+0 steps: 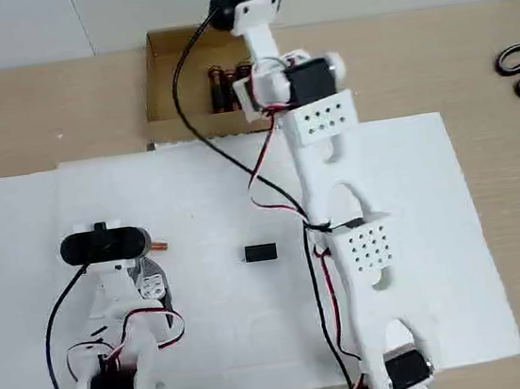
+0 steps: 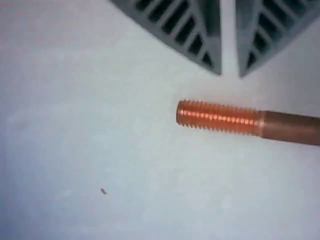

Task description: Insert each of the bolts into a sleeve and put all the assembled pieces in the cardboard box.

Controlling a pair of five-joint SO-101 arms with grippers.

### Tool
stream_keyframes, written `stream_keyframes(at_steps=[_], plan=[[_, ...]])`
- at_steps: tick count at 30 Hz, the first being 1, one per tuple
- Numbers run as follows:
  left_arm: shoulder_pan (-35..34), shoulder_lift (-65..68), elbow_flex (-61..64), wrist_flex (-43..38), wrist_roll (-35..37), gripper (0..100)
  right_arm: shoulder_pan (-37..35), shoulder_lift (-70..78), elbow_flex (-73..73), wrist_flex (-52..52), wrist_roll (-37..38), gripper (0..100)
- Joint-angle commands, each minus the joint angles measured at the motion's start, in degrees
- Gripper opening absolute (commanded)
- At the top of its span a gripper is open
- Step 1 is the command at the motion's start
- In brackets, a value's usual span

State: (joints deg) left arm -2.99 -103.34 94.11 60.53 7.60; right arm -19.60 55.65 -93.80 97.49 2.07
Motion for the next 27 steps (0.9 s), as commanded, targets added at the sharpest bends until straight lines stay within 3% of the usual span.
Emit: stream_keyframes(at_steps=[1, 6, 18, 22, 27], plan=[[-0.18, -0.53, -0.75, -0.26, 0.0, 1, 0.31, -6.2, 1.05, 1.19, 3.6, 23.4], [-0.26, -0.53, -0.75, -0.26, 0.0, 1, -0.75, -14.29, 16.18, 1.27, 16.09, 23.4], [-0.26, -0.53, -0.66, -0.26, 0.0, 1, -5.58, -37.93, 53.45, 0.75, 38.07, 23.4], [-0.7, -0.53, -0.66, -0.26, 0.0, 1, -6.2, -42.24, 63.12, 0.75, 42.11, 23.4], [-5.98, -0.62, -0.66, -0.26, 3.69, 1, -6.55, -47.78, 75.52, 0.48, 42.73, 23.4]])
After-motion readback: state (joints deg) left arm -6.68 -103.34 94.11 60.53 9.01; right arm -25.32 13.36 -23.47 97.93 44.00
